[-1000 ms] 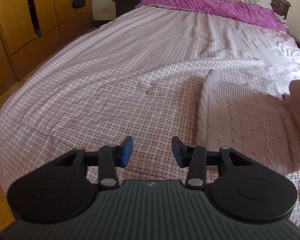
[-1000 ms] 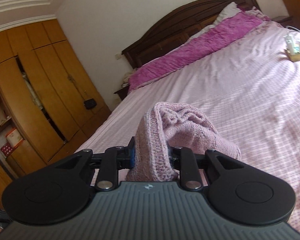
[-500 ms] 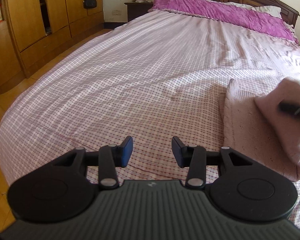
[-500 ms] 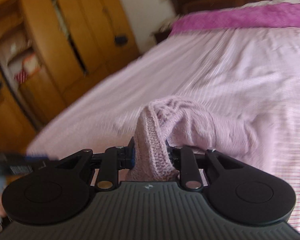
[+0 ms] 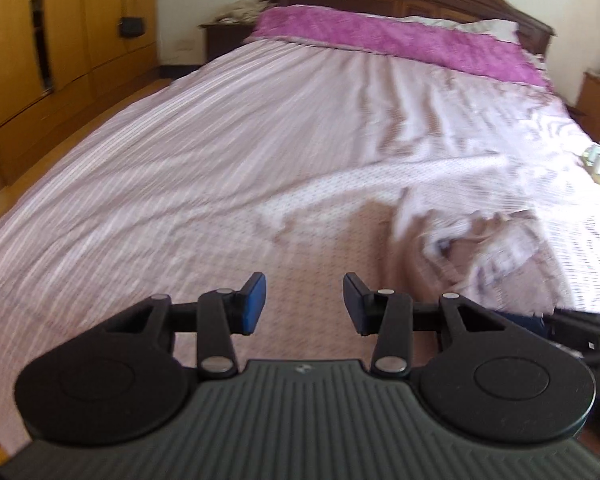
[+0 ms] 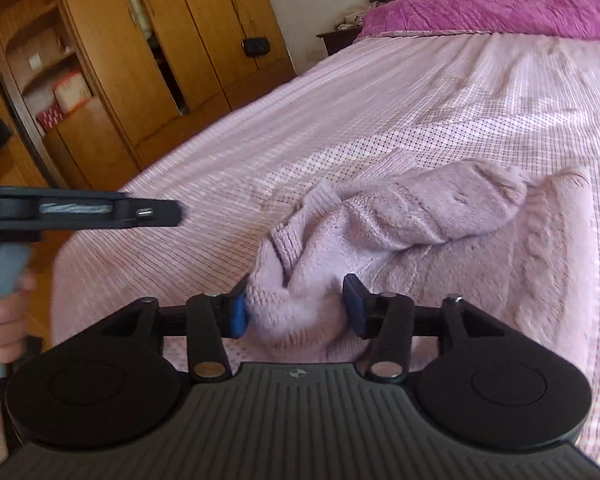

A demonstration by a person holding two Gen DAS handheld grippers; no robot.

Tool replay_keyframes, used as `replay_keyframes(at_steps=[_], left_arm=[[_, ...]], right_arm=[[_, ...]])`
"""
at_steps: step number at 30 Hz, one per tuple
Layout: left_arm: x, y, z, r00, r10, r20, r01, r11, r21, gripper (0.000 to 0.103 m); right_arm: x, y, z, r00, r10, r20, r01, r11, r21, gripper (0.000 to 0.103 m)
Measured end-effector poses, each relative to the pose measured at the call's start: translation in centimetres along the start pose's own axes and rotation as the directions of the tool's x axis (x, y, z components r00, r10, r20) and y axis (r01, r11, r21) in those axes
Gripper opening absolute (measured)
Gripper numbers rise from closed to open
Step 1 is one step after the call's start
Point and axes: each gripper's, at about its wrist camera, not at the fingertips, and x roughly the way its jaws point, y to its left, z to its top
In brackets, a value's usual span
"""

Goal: Fold small clothes

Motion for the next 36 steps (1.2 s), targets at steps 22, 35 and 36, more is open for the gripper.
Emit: replay_keyframes(at_steps=[22,35,36], left_arm=[[7.5,-15.1,-0.8,0.996,-0.082,-0.038,0.090,0.896,0.435,0.063],[9.6,-7.7,2.3,0.997,-0.054,0.053,0.048,0.993,0.112,0.012],[10.2,-7.0,2.3,0.998,-0.055,0.034,0.052,0.994,0.098,0.012]], right_arm=[[-8.7,-12.3,-3.4,0.967,-0.235,0.101,0.201,0.941,0.272,0.062],[-6.1,-10.6,-3.0,0.979,-0.150,0.137,0.110,0.958,0.266,0.063],[-6.0,-10.2,-3.0,0.980,-0.141,0.143,0.100,0.960,0.262,0.063]])
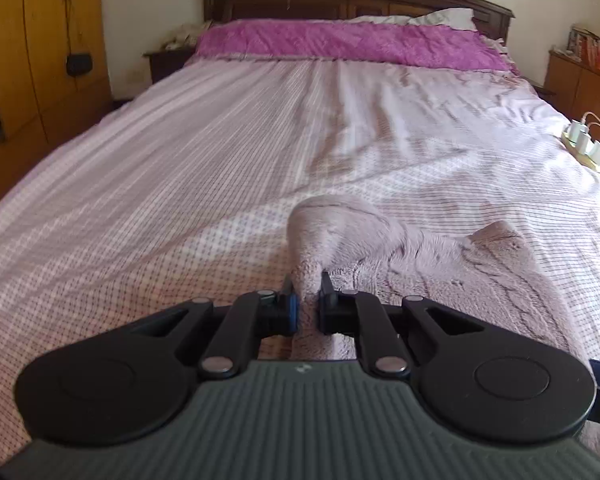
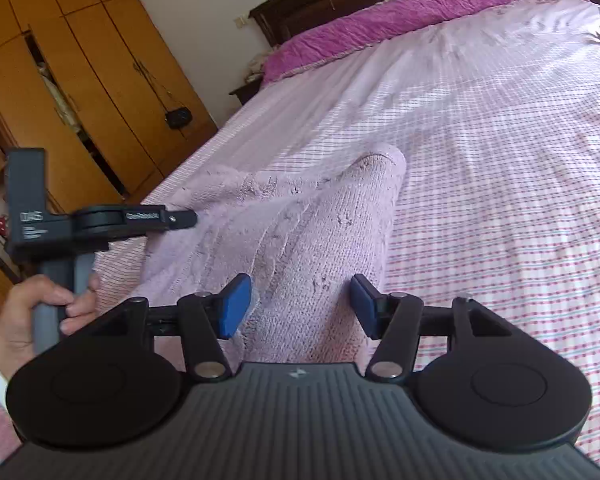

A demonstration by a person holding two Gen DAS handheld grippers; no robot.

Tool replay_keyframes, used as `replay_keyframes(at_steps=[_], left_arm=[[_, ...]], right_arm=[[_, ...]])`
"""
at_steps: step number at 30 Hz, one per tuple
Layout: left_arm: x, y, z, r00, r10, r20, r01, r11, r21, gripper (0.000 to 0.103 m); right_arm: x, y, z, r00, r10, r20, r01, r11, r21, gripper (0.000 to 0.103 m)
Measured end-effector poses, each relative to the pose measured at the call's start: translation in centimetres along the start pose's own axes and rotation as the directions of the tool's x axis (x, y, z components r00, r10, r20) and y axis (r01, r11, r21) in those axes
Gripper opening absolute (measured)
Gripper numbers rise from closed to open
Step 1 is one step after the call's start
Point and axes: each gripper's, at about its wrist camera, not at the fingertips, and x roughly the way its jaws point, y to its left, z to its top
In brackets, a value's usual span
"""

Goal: Fold small clothes

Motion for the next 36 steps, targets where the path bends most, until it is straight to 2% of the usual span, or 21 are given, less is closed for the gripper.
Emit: replay_keyframes(at_steps=[2,5,7,9,13,15,18,20,23,25,28,31,33,35,36], left_arm=[[1.2,0.9,-0.3,0.998,-0.024,-0.050,0.023,0.999,-0.022,0.014],[1.8,1.3,-0.7,0.997,-0.047,-0.062,0.045,0.998,-0.040,0.016],[1.5,1.6,-0.6,0.996,-0.067,-0.065,0.063,0.996,-0.066,0.024],[1.0,1.9,-0.5,0.995,-0.070,-0.077,0.063,0.994,-0.085,0.039],[-0.7,2.4,-0.8,0.991,-0.088,-0.103,0.078,0.992,-0.096,0.053],[-1.6,2.7,-1.4,0.987,-0.113,-0.113,0.099,0.987,-0.122,0.064],[-2.5,3.2,-2.5,0.979,-0.151,-0.140,0.131,0.981,-0.142,0.070],[-2.5,3.3,-3.4,0.973,-0.163,-0.164,0.137,0.978,-0.159,0.071],[-1.7,3.4,-4.5,0.956,-0.219,-0.197,0.178,0.962,-0.207,0.072],[-1.0,3.8,-5.1,0.939,-0.281,-0.198,0.218,0.933,-0.287,0.072],[0.0,4.2,-5.6,0.904,-0.387,-0.181,0.290,0.868,-0.403,0.072],[0.5,4.0,-6.1,0.893,-0.422,-0.153,0.324,0.842,-0.431,0.071],[0.4,3.8,-6.1,0.890,-0.432,-0.146,0.338,0.840,-0.423,0.054],[0.0,3.8,-6.0,0.892,-0.431,-0.138,0.338,0.837,-0.429,0.045],[-0.2,3.9,-5.8,0.890,-0.436,-0.134,0.342,0.832,-0.438,0.042]], right_arm=[[0.3,0.6,-0.1,1.000,0.003,0.000,-0.003,1.000,-0.020,0.063],[0.9,1.2,-0.4,1.000,-0.011,-0.003,0.011,0.998,-0.058,0.065],[1.1,1.1,-0.4,1.000,-0.011,-0.008,0.010,0.998,-0.063,0.069],[1.1,0.8,-0.2,1.000,-0.001,-0.013,0.000,0.998,-0.055,0.071],[0.9,0.0,0.2,1.000,0.004,-0.005,-0.004,1.000,-0.025,0.073],[0.6,-0.7,0.4,1.000,-0.003,0.007,0.003,1.000,0.000,0.076],[0.8,-1.8,0.5,1.000,-0.023,0.000,0.023,0.999,0.031,0.077],[1.2,-2.7,0.3,1.000,-0.016,-0.023,0.017,0.998,0.067,0.078],[2.3,-4.0,-0.3,0.997,0.049,-0.056,-0.040,0.987,0.153,0.079],[3.5,-4.7,-0.8,0.993,0.092,-0.080,-0.073,0.975,0.209,0.080],[5.1,-5.1,-1.3,0.984,0.154,-0.093,-0.127,0.961,0.245,0.081],[6.1,-4.4,-1.1,0.982,0.159,-0.104,-0.133,0.966,0.220,0.083],[6.5,-4.1,-0.9,0.981,0.157,-0.112,-0.130,0.967,0.217,0.080],[6.5,-3.9,-0.6,0.984,0.142,-0.109,-0.115,0.969,0.221,0.063],[6.5,-3.8,-0.4,0.983,0.144,-0.111,-0.116,0.967,0.226,0.061]])
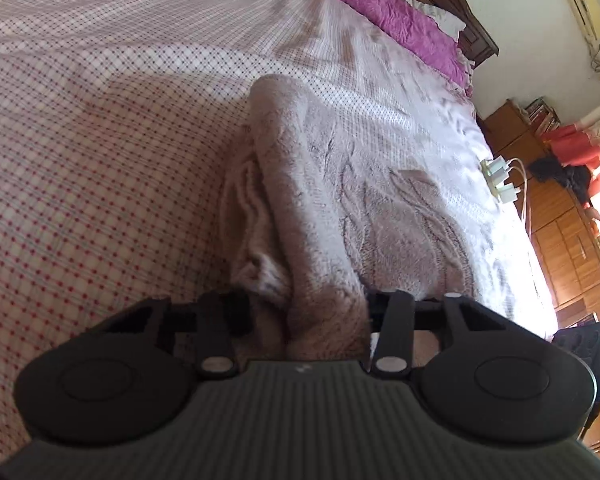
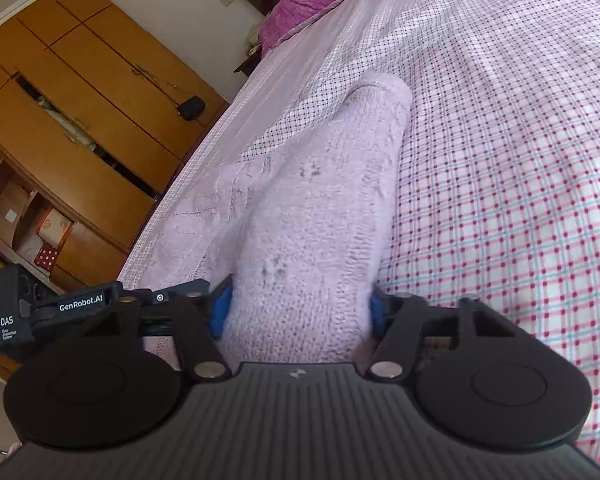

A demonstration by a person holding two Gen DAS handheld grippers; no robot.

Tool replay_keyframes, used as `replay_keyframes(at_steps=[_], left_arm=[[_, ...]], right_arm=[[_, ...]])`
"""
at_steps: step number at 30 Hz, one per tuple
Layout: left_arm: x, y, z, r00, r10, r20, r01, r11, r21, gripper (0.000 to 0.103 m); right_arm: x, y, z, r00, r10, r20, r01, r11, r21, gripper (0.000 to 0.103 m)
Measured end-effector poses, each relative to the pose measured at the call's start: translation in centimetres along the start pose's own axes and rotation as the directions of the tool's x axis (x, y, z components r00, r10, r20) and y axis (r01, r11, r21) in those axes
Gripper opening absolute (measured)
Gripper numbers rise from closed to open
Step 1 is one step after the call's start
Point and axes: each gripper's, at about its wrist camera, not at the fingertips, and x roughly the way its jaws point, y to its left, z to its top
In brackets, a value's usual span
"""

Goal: Fold small clothes

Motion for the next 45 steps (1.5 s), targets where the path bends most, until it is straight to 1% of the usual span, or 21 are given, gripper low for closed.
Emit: replay_keyframes(at_steps=[1,4,6,8,10,15,20,25,27,29,31,34,36,38,39,41,45], left_arm=[[-0.3,-0.1,0.1,1.000,-0.006,0.002,0.006,1.000,-0.008,0.041],[-1.2,-1.0,0.4,1.000,-0.018,0.009,0.018,1.000,0.006,0.039],[-1.7,-1.8,0.5,0.999,-0.044,0.009,0.044,0.999,-0.007,0.039],[-2.2,-2.3,0.6,0.997,-0.082,-0.001,0.082,0.996,-0.044,0.038],[-2.6,-3.0,0.5,0.994,-0.111,-0.007,0.110,0.992,-0.064,0.038],[-3.8,-6.3,-0.5,0.990,-0.142,-0.005,0.141,0.990,-0.025,0.038],[-4.9,-9.5,-2.8,0.987,-0.163,-0.004,0.163,0.986,0.034,0.038],[-5.3,-11.4,-6.2,0.984,-0.178,-0.025,0.179,0.982,0.060,0.038],[-4.9,-11.7,-7.6,0.984,-0.171,-0.050,0.174,0.982,0.070,0.038],[-4.2,-11.8,-9.0,0.985,-0.149,-0.085,0.156,0.984,0.088,0.038],[-3.2,-11.7,-10.4,0.987,-0.099,-0.123,0.113,0.987,0.114,0.038],[-2.0,-11.0,-12.1,0.989,-0.024,-0.146,0.048,0.986,0.159,0.039],[-1.4,-10.3,-12.6,0.989,-0.013,-0.146,0.038,0.985,0.170,0.041],[-1.4,-9.7,-12.8,0.989,-0.028,-0.145,0.051,0.986,0.157,0.042],[-1.5,-9.6,-12.8,0.989,-0.030,-0.142,0.053,0.985,0.163,0.044],[-1.8,-9.9,-12.9,0.990,-0.020,-0.137,0.046,0.981,0.186,0.045],[-2.9,-11.0,-13.4,0.993,0.023,-0.113,0.005,0.970,0.242,0.049]], right_arm=[[-0.2,0.2,0.3,1.000,0.004,-0.001,-0.004,1.000,0.004,0.056],[-1.0,1.0,1.4,1.000,0.010,-0.006,-0.010,1.000,0.000,0.052],[-1.9,1.3,2.2,0.999,0.031,-0.009,-0.031,0.999,0.014,0.051],[-3.1,1.7,2.9,0.999,0.053,-0.010,-0.053,0.998,0.026,0.051],[-4.6,2.2,3.5,0.998,0.058,-0.007,-0.057,0.998,0.020,0.051],[-9.1,2.8,4.1,0.998,0.059,0.006,-0.059,0.998,-0.028,0.051],[-14.5,2.9,3.6,0.997,0.055,0.051,-0.050,0.995,-0.083,0.051],[-19.4,1.7,1.6,0.997,0.039,0.063,-0.033,0.995,-0.094,0.051],[-20.8,0.9,0.4,0.998,0.026,0.058,-0.020,0.996,-0.088,0.051],[-21.8,-0.3,-1.2,0.999,0.002,0.049,0.002,0.997,-0.078,0.051],[-21.8,-1.7,-2.9,0.999,-0.033,0.040,0.036,0.997,-0.066,0.051],[-20.8,-3.9,-5.8,0.996,-0.088,0.030,0.089,0.995,-0.048,0.053],[-20.2,-5.3,-7.4,0.993,-0.115,0.028,0.116,0.993,-0.019,0.053],[-20.2,-6.9,-8.6,0.995,-0.085,0.049,0.083,0.996,0.043,0.054],[-20.4,-7.3,-8.8,0.996,-0.075,0.057,0.072,0.996,0.056,0.054],[-20.5,-7.3,-9.3,0.995,-0.076,0.066,0.072,0.996,0.060,0.054],[-21.3,-5.9,-9.6,0.989,-0.120,0.084,0.118,0.993,0.022,0.056]])
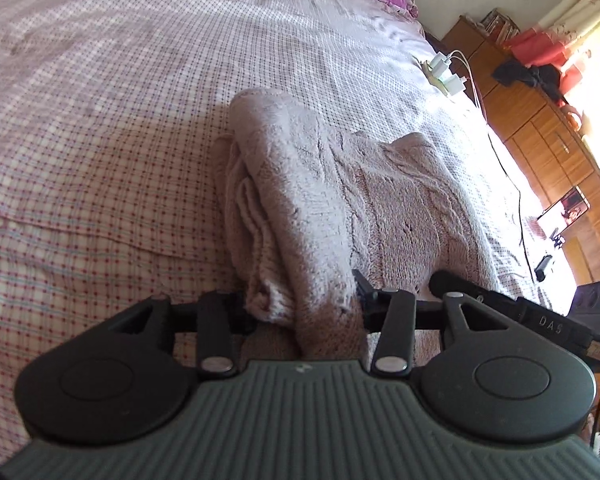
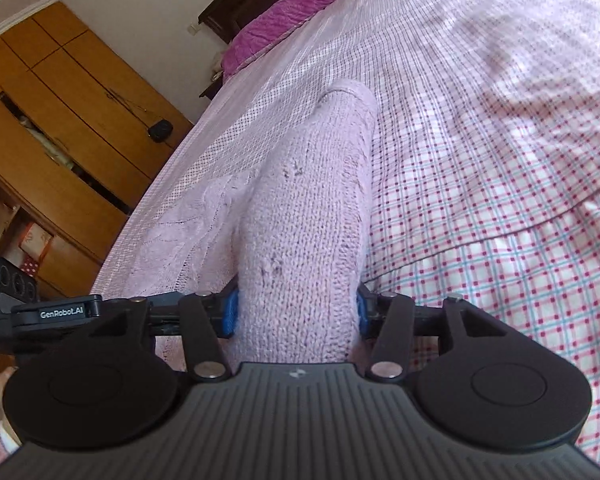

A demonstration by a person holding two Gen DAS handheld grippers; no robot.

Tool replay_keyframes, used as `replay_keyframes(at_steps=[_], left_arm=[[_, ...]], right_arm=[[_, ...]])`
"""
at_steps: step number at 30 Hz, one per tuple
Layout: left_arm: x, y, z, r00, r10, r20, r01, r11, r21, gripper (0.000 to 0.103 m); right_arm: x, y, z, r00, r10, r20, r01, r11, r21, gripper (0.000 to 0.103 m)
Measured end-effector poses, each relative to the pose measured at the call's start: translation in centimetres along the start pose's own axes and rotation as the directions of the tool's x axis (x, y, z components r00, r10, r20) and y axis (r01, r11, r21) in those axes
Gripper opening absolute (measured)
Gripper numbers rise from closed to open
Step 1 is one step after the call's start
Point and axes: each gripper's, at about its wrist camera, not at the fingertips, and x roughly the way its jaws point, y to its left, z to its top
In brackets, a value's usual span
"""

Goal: Fold small clothes

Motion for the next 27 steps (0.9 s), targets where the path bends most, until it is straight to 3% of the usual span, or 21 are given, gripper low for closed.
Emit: replay_keyframes(at_steps=[8,11,16,17,21,27], left_arm=[[-4.7,-1.1,-1.7,0.987,0.136,0.080,-0.141,0.988,0.067,0.051],[-6.1,-1.7,-2.5,0.976,0.185,0.118,-0.194,0.978,0.071,0.063],[-7.2,-2.7,-4.3,0.958,0.240,0.157,-0.255,0.963,0.083,0.070],[-7.1,-2.8,-4.5,0.953,0.257,0.162,-0.273,0.958,0.087,0.074],[-7.4,-4.0,-6.3,0.923,0.334,0.192,-0.360,0.926,0.114,0.075],[-6.9,-5.4,-9.0,0.907,0.379,0.183,-0.406,0.904,0.136,0.075]], right_arm=[[-3.8,2.9,-0.8,0.989,-0.125,0.077,0.133,0.986,-0.104,0.065],[-5.8,4.3,-1.7,0.981,-0.151,0.118,0.168,0.974,-0.149,0.070],[-7.8,5.6,-3.4,0.967,-0.182,0.177,0.213,0.962,-0.172,0.085],[-8.0,5.8,-3.8,0.966,-0.187,0.180,0.220,0.959,-0.179,0.086],[-8.1,6.3,-5.3,0.963,-0.207,0.172,0.240,0.949,-0.203,0.087],[-7.4,6.4,-7.2,0.963,-0.231,0.142,0.257,0.945,-0.204,0.088]])
